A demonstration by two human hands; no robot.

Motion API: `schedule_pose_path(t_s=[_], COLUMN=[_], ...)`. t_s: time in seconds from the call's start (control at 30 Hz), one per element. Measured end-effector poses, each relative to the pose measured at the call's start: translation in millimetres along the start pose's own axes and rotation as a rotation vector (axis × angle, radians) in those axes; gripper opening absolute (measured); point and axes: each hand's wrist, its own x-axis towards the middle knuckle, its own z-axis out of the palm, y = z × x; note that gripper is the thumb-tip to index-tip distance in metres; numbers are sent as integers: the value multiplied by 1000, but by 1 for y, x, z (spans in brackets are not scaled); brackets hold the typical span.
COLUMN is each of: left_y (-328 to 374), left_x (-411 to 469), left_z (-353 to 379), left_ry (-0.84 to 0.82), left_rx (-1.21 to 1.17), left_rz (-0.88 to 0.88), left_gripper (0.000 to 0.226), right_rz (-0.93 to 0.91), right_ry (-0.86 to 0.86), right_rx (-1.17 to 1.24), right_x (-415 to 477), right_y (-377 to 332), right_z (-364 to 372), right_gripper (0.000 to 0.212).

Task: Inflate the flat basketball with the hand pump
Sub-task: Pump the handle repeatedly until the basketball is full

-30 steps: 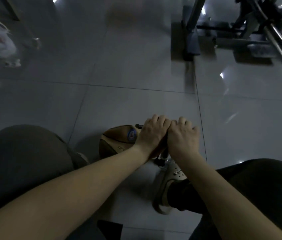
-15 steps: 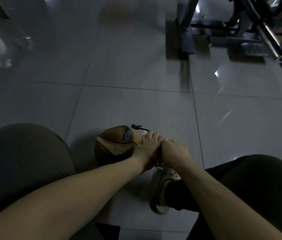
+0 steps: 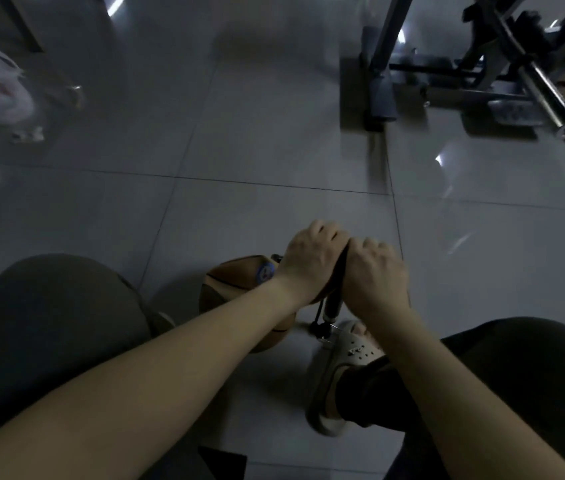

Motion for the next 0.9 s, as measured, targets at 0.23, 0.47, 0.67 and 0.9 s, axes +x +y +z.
schedule_pose_path(t_s=[0.23, 0.47, 0.67, 0.9], left_y=[-4, 6, 5, -2], left_x=[-33, -50, -35, 21], left_z=[51, 59, 19, -60], left_ry=[-168, -410, -627, -293], left_rx=[96, 97, 51, -97], left_rz=[-64, -30, 8, 22], left_gripper=[11, 31, 32, 14], right_rz=[-12, 52, 61, 29], right_ry=[-252, -570, -559, 106], right_rx=[-64, -55, 169, 212], right_x=[-9, -13, -30, -10], right_y=[-1, 3, -3, 3], right_z=[48, 68, 36, -31], right_gripper=[25, 40, 35, 14])
